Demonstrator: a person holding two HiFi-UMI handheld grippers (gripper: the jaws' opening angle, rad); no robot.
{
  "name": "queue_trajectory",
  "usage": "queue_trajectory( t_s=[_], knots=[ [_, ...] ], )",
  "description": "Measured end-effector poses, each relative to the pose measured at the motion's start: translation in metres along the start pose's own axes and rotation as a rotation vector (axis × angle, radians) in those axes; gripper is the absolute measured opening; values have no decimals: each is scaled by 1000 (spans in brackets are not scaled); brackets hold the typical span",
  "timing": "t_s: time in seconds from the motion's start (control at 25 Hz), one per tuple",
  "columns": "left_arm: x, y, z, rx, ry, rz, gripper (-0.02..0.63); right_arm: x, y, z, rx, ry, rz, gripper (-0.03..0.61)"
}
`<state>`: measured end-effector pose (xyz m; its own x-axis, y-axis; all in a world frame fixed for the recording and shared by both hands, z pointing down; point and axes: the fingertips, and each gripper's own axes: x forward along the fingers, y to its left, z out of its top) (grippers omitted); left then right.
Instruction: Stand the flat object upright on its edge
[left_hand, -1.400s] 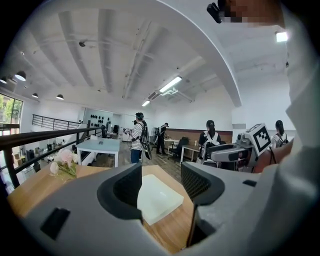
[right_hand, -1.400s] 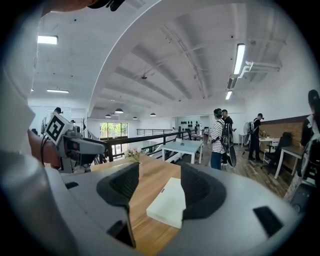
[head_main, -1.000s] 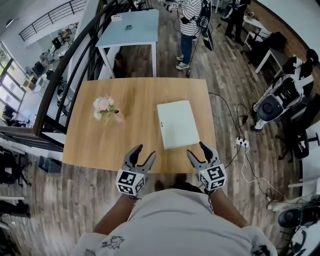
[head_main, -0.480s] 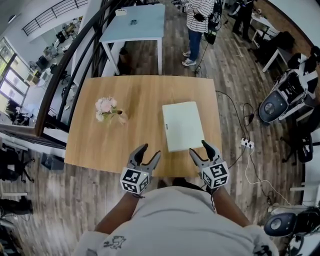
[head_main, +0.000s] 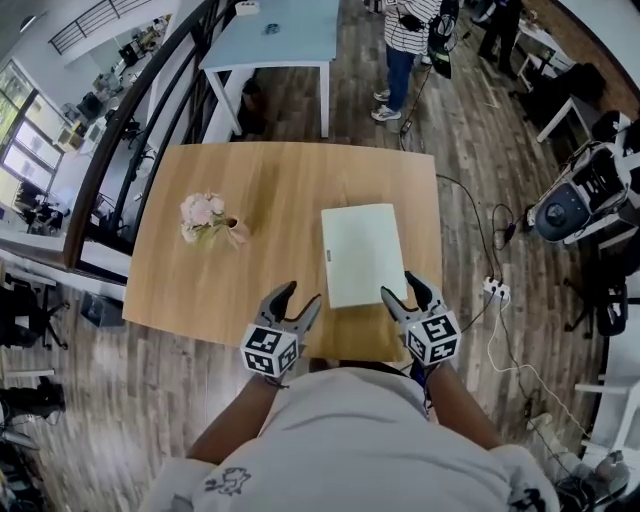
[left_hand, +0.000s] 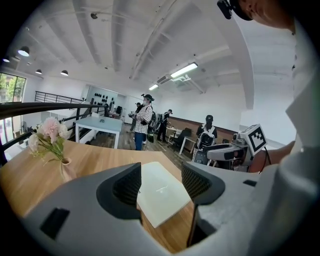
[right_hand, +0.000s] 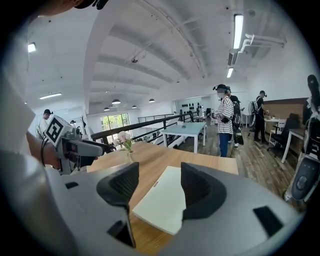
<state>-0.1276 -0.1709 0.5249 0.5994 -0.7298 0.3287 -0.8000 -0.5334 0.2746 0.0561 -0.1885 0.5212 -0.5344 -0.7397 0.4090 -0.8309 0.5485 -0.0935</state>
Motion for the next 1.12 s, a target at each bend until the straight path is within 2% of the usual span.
queue_trajectory(
  t_s=[0.28, 0.56, 0.92, 1.12],
  knots=[
    [44, 3, -10, -50, 66, 20, 242, 19, -43, -23, 50, 80, 28, 271],
    [81, 6, -22, -84, 126, 35, 242, 41, -66, -54, 62, 192, 71, 272],
    [133, 37, -78, -148, 278, 70, 249, 83, -104, -97, 124, 308, 92, 272],
    [153, 58, -106, -191, 334, 106, 252, 106, -117, -125, 187, 378, 118, 278]
  ],
)
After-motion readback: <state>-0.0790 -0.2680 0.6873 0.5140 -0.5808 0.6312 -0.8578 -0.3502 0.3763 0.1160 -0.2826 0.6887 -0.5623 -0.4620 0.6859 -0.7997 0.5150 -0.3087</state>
